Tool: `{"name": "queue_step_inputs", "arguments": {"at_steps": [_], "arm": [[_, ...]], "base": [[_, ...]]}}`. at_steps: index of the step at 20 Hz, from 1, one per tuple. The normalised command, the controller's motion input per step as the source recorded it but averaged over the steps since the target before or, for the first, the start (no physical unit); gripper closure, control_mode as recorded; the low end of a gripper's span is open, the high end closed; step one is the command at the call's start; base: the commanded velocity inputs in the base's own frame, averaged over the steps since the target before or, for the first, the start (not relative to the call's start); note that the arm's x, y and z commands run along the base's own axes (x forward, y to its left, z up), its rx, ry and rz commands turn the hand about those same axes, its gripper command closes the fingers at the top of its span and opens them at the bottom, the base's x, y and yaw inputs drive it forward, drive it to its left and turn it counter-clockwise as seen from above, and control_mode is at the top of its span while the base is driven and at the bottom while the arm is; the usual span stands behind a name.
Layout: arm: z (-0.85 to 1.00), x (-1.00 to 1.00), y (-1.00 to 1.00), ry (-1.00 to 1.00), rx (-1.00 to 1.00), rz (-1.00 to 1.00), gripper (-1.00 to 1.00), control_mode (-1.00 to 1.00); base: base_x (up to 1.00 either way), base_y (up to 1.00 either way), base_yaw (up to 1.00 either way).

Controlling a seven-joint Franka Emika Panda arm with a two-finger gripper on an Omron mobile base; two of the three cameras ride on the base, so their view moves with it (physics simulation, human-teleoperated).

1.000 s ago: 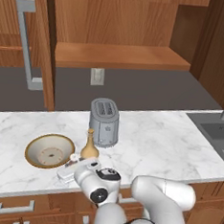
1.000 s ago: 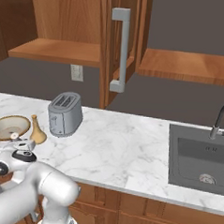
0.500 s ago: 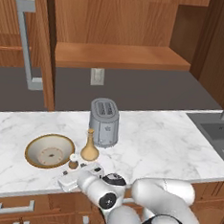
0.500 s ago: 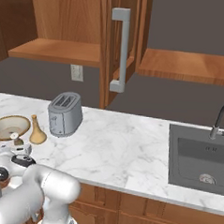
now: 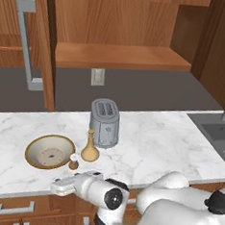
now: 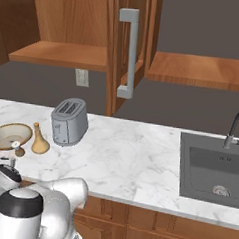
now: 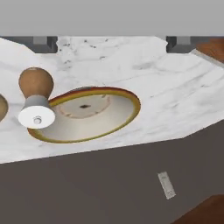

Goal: Retrieve the bottle and the shaker from the cabinet and place them next to the mixing bowl on the counter. Then add garlic from the fridge to the mixing bowl.

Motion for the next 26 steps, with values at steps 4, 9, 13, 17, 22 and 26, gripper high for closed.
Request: {"name": "queue_step_inputs", "arguments": {"at_steps": [4,9,13,17,22,26], "arm": [[0.95,-0.55,-0.62,0.34,-0.01,-0.12,-1.0,-1.0],[0.99,-0.75,-0.64,0.3,-0.02,-0.08,-1.0,-1.0],[0.46,-0.25,-0.37,-0.01,-0.31,0.02,-1.0,-1.0],[0.59,-0.01,-0.17,-0.21,-0.47,0.2,-1.0,-1.0],[0.82,0.05,-0.18,-0.15,-0.43,0.31,-1.0,-1.0],[0.81,0.14,-0.41,0.01,-0.49,0.17,-1.0,-1.0]], "base": [[0.0,0.0,0.0],[0.0,0.0,0.0],[0.0,0.0,0.0],[0.0,0.0,0.0],[0.0,0.0,0.0],[0.0,0.0,0.0]]}}
